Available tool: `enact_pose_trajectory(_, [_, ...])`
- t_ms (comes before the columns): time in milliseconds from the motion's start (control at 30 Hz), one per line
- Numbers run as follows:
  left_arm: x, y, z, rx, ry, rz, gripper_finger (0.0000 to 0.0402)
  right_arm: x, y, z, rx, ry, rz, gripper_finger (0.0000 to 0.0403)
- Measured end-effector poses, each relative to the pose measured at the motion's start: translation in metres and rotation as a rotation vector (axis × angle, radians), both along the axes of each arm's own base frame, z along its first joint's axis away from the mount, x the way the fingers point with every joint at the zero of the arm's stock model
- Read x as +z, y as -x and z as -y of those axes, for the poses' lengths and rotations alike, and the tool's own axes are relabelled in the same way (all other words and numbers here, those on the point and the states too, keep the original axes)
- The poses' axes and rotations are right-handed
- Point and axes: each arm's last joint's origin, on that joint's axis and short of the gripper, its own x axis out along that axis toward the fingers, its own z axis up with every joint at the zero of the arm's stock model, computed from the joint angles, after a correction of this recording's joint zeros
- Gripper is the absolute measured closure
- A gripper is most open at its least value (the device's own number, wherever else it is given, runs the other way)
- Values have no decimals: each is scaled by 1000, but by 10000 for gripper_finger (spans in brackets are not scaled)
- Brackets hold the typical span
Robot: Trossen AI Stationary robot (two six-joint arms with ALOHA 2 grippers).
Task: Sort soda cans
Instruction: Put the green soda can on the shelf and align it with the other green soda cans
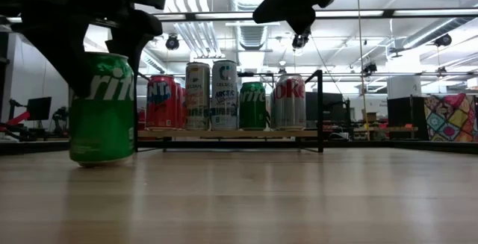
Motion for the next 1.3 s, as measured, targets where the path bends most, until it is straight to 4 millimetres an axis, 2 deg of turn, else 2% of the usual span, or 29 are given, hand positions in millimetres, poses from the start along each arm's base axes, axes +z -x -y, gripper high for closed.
enact_pose_trajectory(700, [1,0,-2,2,-2,4,71,1,0,0,4,5,6,394])
enact_pose_trajectory(833, [2,0,-3,3,-2,10,57,1,0,0,4,5,7,394])
enact_pose_trajectory(1000, [5,0,-4,0,-22,30,20,1,0,0,4,5,6,394])
enact_pose_trajectory(1167, [18,7,-9,-2,-65,65,5,1,0,0,4,5,7,394])
enact_pose_trajectory(1300, [41,20,-15,53,-65,154,14,1,0,0,4,4,11,394])
